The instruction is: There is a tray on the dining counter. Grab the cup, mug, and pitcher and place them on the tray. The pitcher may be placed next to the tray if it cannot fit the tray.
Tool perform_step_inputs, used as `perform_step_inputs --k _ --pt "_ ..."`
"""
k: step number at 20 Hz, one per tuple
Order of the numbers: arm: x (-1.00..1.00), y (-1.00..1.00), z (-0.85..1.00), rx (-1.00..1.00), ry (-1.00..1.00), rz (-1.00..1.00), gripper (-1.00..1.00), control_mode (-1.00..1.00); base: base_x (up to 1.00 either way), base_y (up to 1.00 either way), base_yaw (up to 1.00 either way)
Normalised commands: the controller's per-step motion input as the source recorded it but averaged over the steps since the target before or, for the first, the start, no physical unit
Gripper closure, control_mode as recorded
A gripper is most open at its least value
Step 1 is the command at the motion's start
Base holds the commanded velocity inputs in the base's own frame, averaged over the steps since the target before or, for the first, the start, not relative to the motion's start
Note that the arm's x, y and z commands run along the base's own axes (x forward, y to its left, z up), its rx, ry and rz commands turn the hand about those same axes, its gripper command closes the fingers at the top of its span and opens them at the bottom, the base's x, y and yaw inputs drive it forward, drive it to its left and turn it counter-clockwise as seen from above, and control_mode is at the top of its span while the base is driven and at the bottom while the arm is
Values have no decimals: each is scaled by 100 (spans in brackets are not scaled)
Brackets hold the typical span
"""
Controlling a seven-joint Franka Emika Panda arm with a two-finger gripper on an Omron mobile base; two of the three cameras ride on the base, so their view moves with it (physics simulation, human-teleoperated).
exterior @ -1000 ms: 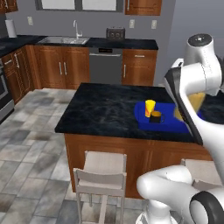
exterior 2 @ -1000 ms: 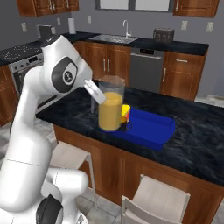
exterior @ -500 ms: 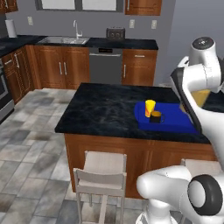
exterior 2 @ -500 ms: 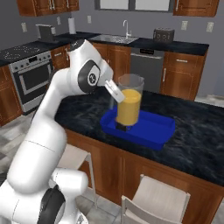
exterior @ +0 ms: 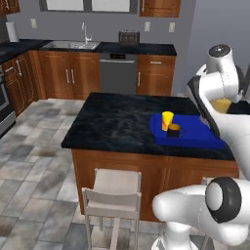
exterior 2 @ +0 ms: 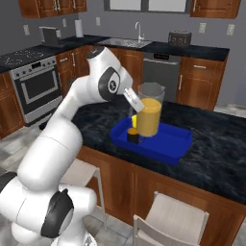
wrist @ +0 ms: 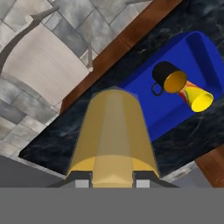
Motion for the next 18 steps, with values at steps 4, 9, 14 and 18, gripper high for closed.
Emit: perform_step_inputs --k 4,9,14,18 --pt "40 -2 -29 0 0 -3 100 -100 0 0 0" --pt "38 -13 -28 0 0 -4 100 -100 0 0 0" --pt "45 -23 -28 0 0 -5 100 -100 0 0 0" --pt "41 -27 -31 0 0 -5 100 -100 0 0 0"
